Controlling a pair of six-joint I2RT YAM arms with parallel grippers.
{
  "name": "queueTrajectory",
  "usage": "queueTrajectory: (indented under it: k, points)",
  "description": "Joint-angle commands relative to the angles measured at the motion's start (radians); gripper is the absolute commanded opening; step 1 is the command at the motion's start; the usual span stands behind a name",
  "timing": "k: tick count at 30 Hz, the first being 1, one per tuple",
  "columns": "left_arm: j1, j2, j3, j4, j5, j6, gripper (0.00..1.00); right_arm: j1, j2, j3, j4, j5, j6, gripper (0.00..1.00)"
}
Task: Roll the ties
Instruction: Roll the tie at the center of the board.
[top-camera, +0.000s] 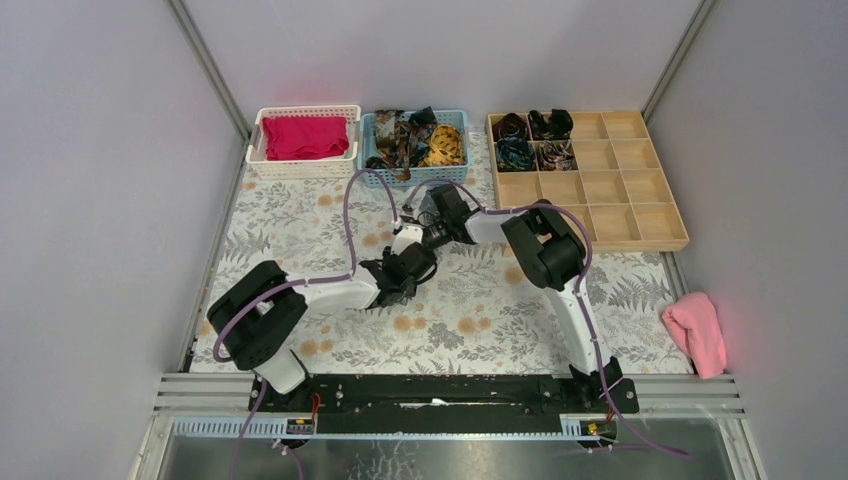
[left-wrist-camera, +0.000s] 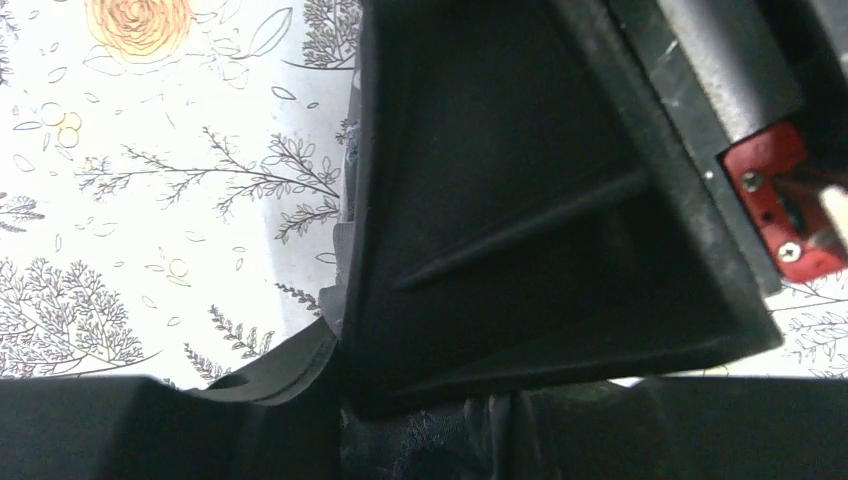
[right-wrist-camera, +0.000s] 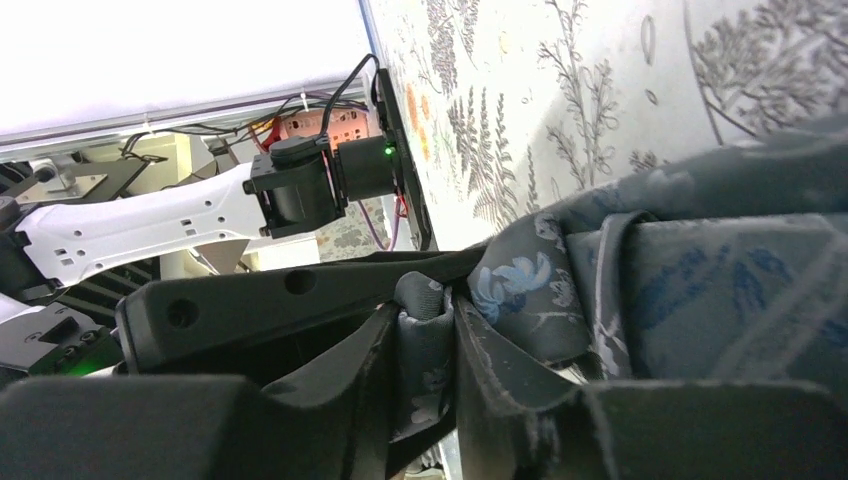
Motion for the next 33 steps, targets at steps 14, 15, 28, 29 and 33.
queueTrajectory:
  k: [14, 15, 28, 29, 33]
  points:
    - [0.051, 0.019, 0.005, -0.053, 0.133, 0.003, 0.37, -0.073, -0.112, 0.074, -0.132, 0.197, -0.102, 0.68]
    - [0.058, 0.019, 0.009, -0.057, 0.148, 0.006, 0.37, -0.087, -0.120, 0.072, -0.130, 0.200, -0.102, 0.69]
    - [0.075, 0.025, 0.056, -0.202, 0.365, -0.009, 0.34, -0.170, -0.393, -0.141, -0.193, 0.502, -0.209, 0.67]
    - [0.076, 0.021, 0.045, -0.212, 0.376, -0.012, 0.35, -0.169, -0.448, -0.188, -0.195, 0.541, -0.226, 0.67]
    - [0.071, 0.034, 0.017, -0.226, 0.423, -0.007, 0.37, -0.166, -0.625, -0.333, -0.210, 0.688, -0.278, 0.66]
